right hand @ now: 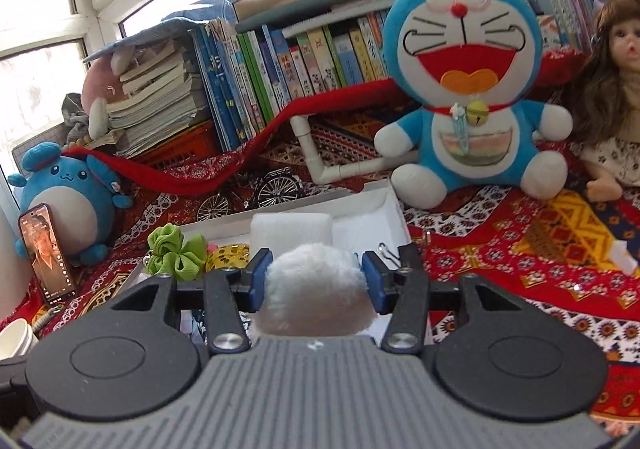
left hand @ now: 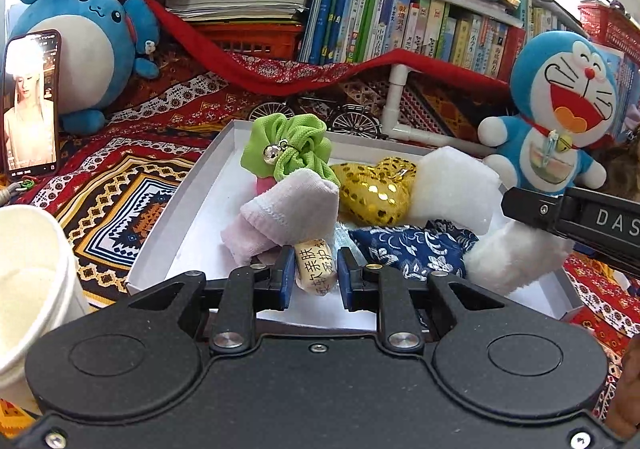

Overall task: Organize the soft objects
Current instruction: 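Carry the beige block and fluffy ball over the white tray with both tools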

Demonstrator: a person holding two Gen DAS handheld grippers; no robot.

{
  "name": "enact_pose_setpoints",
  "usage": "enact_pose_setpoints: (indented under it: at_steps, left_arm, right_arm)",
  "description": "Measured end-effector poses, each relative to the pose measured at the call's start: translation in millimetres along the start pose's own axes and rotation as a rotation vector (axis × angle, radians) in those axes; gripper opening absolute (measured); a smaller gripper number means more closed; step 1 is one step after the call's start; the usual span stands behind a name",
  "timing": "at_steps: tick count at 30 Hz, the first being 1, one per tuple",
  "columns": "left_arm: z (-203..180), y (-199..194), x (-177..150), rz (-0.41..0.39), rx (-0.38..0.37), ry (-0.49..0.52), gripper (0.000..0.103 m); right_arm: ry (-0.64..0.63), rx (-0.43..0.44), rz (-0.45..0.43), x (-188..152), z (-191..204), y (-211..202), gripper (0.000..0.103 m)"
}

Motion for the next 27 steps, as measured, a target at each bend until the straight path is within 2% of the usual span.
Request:
enact_pose_setpoints:
  at_steps: [19, 27]
  left_arm:
    - [-1.4, 20.1, -3.8, 0.028, 0.040, -0.002, 0.021]
    - [-2.7, 18.0, -3.7, 0.023, 0.029, -0.003, 0.022]
  right_arm:
    - [0.031, 0.001, 0.058, -11.5, -1.8, 15.7, 0.052]
    - [0.046, -0.008, 0.079, -15.6, -5.5, 15.2, 0.051]
Point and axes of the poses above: each gripper's, at about its wrist camera, not at the fingertips, and y roughly the way its jaws point, z to its left, x to its top, the point moved 7 cm from there along y, roughly the way its jaws point, and after that the axes turned 12 degrees about -z, right-handed, at the moved point
